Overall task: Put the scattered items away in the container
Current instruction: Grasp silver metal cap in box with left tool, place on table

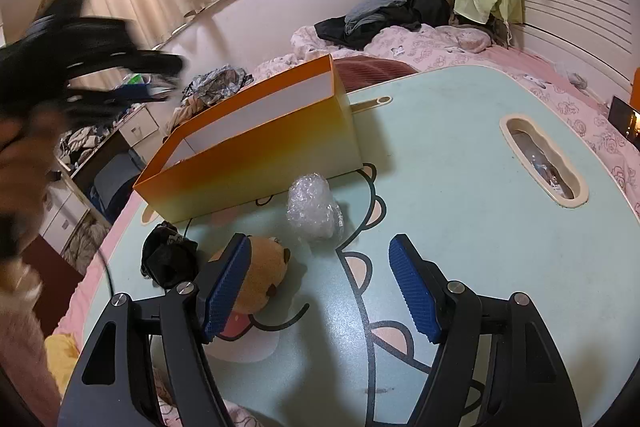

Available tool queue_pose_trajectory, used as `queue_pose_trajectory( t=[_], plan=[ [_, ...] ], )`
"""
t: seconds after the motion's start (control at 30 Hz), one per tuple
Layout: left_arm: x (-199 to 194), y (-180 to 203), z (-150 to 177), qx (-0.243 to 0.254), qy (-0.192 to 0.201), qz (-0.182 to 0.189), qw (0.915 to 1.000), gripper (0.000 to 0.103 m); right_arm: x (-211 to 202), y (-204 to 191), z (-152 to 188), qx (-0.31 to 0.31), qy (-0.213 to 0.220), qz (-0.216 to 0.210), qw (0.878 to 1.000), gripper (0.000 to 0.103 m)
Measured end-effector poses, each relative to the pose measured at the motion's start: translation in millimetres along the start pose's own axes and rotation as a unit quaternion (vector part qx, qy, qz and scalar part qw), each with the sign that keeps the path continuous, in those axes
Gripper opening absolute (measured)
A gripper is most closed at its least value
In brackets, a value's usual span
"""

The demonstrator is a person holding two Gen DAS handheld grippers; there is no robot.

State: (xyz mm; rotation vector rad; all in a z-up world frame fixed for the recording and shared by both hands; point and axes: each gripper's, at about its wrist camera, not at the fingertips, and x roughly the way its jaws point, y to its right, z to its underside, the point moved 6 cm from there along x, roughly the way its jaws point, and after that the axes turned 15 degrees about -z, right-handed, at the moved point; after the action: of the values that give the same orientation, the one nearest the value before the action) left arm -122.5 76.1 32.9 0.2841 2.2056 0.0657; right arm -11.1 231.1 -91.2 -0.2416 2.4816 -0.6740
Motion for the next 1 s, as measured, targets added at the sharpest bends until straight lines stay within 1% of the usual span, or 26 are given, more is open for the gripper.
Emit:
queue_pose_trajectory(
  t=[0.03,0.1,0.13,0.17,0.2,0.23,0.3,0.33,0.37,0.4,0.5,0.53,0.57,0.63,0.67,0.7,0.73,0.8,0.87,0.93,1.0],
  plan=[
    [-4,1,11,0.004,-0.001,0.009,1.0000,0.032,0,0,0,0.001,0.000,0.000,1.000,0.072],
    [-7,3,39,0.004,-0.013,0.042,0.9990,0.032,0,1,0,0.002,-0.001,-0.001,1.000,0.072],
    [-4,3,60,0.000,-0.026,0.067,0.9974,0.032,0,1,1,0.002,-0.001,-0.001,1.000,0.072],
    [0,3,74,-0.003,-0.036,0.074,0.9966,0.032,1,1,0,0.002,-0.002,-0.001,1.000,0.072],
    [5,2,84,-0.003,-0.041,0.068,0.9969,0.032,1,1,0,0.003,-0.002,-0.001,1.000,0.072],
    [13,1,95,0.004,-0.037,0.046,0.9982,0.032,2,2,0,0.003,-0.003,-0.001,1.000,0.072],
    [24,0,103,0.014,-0.025,0.017,0.9994,0.032,3,1,0,0.004,-0.005,0.000,1.000,0.072],
    [31,1,107,0.018,-0.027,0.005,0.9994,0.032,3,2,0,0.004,-0.006,0.001,1.000,0.072],
    [33,3,110,0.019,-0.029,0.006,0.9994,0.032,3,2,0,0.004,-0.007,0.001,1.000,0.072],
    [33,5,111,0.022,-0.021,0.005,0.9995,0.032,3,2,0,0.003,-0.007,0.002,1.000,0.072],
    [32,11,116,0.047,0.009,-0.025,0.9985,0.034,3,2,1,0.002,-0.008,0.004,1.000,0.072],
    [33,13,118,0.059,0.018,-0.038,0.9974,0.038,4,2,1,0.002,-0.009,0.003,1.000,0.072],
    [34,12,122,0.065,0.023,-0.046,0.9966,0.050,4,2,1,0.002,-0.010,0.003,1.000,0.072],
    [32,9,124,0.066,0.037,-0.075,0.9943,0.065,3,3,1,0.004,-0.009,0.004,1.000,0.072],
    [29,4,124,0.062,0.045,-0.082,0.9937,0.072,2,5,1,0.007,-0.008,0.003,1.000,0.072],
    [26,2,125,0.057,0.050,-0.080,0.9939,0.076,2,6,1,0.010,-0.006,0.001,1.000,0.072],
    [23,-2,125,0.046,0.057,-0.069,0.9950,0.082,1,7,1,0.011,-0.007,0.001,1.000,0.072],
    [16,-7,125,0.029,0.072,-0.061,0.9951,0.083,2,6,1,0.010,-0.008,0.002,1.000,0.072],
    [8,-16,126,0.010,0.093,-0.062,0.9937,0.086,2,4,2,0.005,-0.007,0.003,1.000,0.072],
    [1,-27,129,-0.007,0.110,-0.072,0.9914,0.087,1,3,2,0.003,-0.006,0.003,1.000,0.072],
    [-3,-34,131,-0.013,0.120,-0.086,0.9890,0.089,2,3,2,0.003,-0.006,0.004,1.000,0.072]
  ],
)
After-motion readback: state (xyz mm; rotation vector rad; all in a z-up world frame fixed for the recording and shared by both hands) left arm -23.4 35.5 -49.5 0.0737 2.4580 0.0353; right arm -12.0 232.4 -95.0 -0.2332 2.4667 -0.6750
